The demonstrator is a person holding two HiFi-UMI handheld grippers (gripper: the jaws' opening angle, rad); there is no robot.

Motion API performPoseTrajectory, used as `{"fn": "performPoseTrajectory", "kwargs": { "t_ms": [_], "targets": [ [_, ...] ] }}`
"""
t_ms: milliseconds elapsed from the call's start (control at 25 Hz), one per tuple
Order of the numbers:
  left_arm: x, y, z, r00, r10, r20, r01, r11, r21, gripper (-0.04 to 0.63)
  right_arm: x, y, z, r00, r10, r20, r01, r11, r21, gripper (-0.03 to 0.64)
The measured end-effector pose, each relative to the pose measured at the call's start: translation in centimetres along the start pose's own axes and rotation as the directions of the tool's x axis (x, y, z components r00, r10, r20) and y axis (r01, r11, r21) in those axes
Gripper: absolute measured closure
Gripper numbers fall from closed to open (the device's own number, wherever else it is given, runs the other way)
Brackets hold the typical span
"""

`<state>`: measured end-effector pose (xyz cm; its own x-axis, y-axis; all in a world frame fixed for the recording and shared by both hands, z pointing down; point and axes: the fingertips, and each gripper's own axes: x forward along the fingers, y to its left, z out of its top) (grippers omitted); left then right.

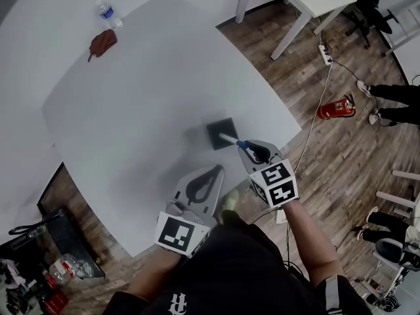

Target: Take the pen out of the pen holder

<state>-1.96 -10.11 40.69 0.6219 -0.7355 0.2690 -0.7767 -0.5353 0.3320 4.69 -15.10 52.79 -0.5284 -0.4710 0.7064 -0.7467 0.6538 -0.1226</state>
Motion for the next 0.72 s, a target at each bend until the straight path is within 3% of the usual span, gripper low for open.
{"fn": "performPoseTrajectory", "kwargs": {
  "t_ms": [720],
  "targets": [
    [-2.7,-6.4,1.1,0.998,-0.019,0.053,0.013,0.995,0.101,0.589,-9.7,3.4,3.7,0.981,0.017,0.195,-0.008,0.999,-0.044,0.546]
  ]
}}
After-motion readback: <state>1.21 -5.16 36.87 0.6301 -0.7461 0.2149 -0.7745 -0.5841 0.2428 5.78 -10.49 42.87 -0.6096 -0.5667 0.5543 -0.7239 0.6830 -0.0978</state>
